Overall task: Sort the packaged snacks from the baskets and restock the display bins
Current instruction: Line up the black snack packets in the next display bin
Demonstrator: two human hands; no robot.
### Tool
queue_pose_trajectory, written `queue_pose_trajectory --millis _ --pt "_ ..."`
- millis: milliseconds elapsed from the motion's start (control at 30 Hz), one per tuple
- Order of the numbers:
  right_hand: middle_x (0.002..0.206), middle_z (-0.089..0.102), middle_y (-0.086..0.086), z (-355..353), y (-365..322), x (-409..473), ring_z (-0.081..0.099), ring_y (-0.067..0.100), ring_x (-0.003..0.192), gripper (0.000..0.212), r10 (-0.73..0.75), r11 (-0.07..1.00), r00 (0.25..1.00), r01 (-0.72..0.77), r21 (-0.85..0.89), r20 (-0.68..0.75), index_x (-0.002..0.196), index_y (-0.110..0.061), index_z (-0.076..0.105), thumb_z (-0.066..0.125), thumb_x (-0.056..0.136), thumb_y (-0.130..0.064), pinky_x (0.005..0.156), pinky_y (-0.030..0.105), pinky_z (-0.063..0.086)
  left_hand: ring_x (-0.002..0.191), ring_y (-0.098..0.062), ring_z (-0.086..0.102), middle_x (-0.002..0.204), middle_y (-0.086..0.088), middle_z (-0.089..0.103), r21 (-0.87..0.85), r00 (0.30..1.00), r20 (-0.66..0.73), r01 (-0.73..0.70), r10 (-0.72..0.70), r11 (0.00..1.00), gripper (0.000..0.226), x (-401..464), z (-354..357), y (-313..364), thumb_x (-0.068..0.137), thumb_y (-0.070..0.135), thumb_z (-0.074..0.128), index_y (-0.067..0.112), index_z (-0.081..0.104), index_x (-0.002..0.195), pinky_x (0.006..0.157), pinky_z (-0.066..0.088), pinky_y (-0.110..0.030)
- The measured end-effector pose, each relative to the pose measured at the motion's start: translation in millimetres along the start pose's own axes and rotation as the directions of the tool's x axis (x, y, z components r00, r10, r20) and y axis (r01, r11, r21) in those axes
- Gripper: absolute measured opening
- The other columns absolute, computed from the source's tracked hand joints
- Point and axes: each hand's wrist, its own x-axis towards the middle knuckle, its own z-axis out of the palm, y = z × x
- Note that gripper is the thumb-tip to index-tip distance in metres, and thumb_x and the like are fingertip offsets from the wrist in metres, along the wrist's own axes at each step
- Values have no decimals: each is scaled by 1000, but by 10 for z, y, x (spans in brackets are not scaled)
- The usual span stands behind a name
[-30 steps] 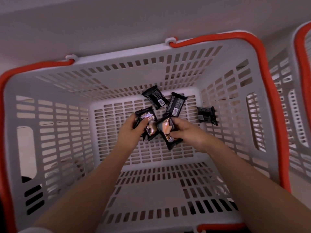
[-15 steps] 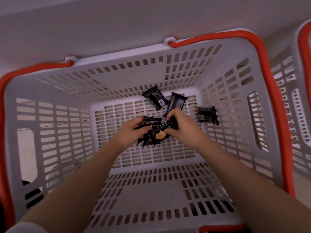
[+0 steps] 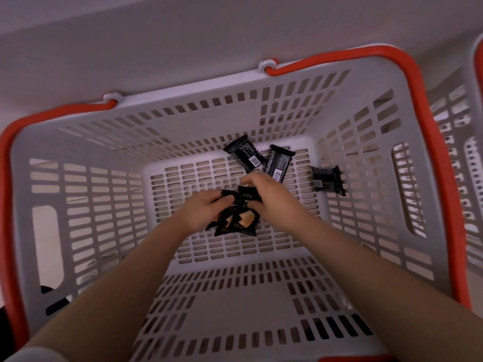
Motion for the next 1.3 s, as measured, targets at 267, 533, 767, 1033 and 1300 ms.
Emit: queue_pose_trajectory --millis 267,533,767,1033,1300 --pt "120 55 5 -37 51 159 51 14 112 34 105 981 994 -97 170 -36 116 -12 54 66 84 -11 90 19 38 75 9 56 86 22 60 3 990 -140 -21 21 1000 29 -11 195 -82 77 42 71 32 58 101 55 39 -3" --pt "156 19 5 -332 439 256 11 24 144 64 -44 866 998 56 -497 36 143 -15 33 50 84 1 116 37 11 90 -6 61 98 13 64 -181 968 -231 61 -102 982 41 4 152 -180 75 37 74 26 59 111 68 43 -16" --pt "144 32 11 -374 616 87 26 27 134 51 -82 530 991 135 -837 108 135 -12 35 49 86 -7 107 36 19 96 -9 62 105 9 66 -187 967 -243 26 -72 982 44 -98 -26 -203 75 38 74 23 60 114 78 47 -24" --pt "96 70 7 -637 -277 -271 63 23 95 18 238 410 960 -234 882 144 105 -10 60 46 93 -9 80 29 55 77 11 62 87 24 65 -206 942 -335 -113 39 972 26 -522 -260 81 72 40 76 41 58 90 57 44 -5" --pt "75 72 2 -1326 -1263 -933 68 12 68 23 91 424 993 -104 900 72 98 -8 59 37 92 -1 63 25 56 90 2 61 97 21 65 -62 889 -370 -314 270 947 49 -1141 -690 758 62 57 73 35 58 103 75 47 -19"
